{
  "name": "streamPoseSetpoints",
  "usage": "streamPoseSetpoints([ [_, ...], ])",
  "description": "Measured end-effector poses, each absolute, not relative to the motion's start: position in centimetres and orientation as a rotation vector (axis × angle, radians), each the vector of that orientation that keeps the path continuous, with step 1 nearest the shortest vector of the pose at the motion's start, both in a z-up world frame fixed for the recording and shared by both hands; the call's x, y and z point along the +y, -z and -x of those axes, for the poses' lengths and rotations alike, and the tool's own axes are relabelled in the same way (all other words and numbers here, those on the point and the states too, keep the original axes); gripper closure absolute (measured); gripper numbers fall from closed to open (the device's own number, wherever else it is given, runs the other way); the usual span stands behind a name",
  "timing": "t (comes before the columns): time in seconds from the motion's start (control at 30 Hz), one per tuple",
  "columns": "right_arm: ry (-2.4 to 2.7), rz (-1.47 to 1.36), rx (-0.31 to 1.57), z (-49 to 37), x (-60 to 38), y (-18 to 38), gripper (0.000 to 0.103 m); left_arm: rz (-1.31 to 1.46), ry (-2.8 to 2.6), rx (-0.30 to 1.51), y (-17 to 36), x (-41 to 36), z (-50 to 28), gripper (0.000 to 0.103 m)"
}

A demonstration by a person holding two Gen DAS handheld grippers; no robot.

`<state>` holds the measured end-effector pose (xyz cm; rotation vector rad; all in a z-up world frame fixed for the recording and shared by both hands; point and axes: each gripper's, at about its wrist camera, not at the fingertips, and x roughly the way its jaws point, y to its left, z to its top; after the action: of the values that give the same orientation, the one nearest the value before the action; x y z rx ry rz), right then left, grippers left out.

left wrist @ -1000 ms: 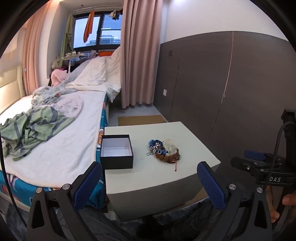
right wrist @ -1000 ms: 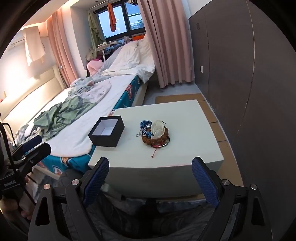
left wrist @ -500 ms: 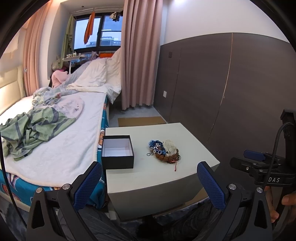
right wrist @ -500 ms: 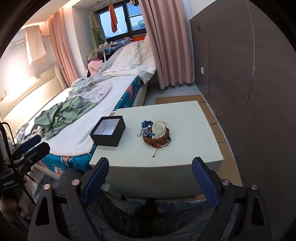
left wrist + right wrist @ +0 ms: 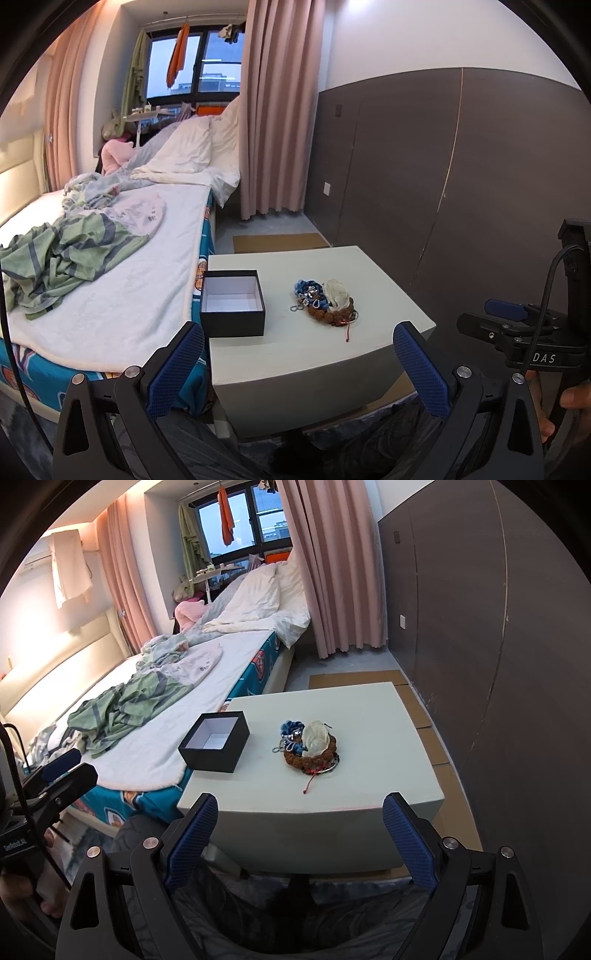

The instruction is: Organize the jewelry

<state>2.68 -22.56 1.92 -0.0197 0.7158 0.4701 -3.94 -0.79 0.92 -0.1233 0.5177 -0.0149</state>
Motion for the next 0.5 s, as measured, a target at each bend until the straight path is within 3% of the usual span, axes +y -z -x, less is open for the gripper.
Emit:
streamPoseSetpoints([
  [0.5,-0.469,0.023,0.714,-2.45,-22.41,-1.99,0.012,0.112,0.009,0.507,-0.91,-1.02,4.20,0.001],
])
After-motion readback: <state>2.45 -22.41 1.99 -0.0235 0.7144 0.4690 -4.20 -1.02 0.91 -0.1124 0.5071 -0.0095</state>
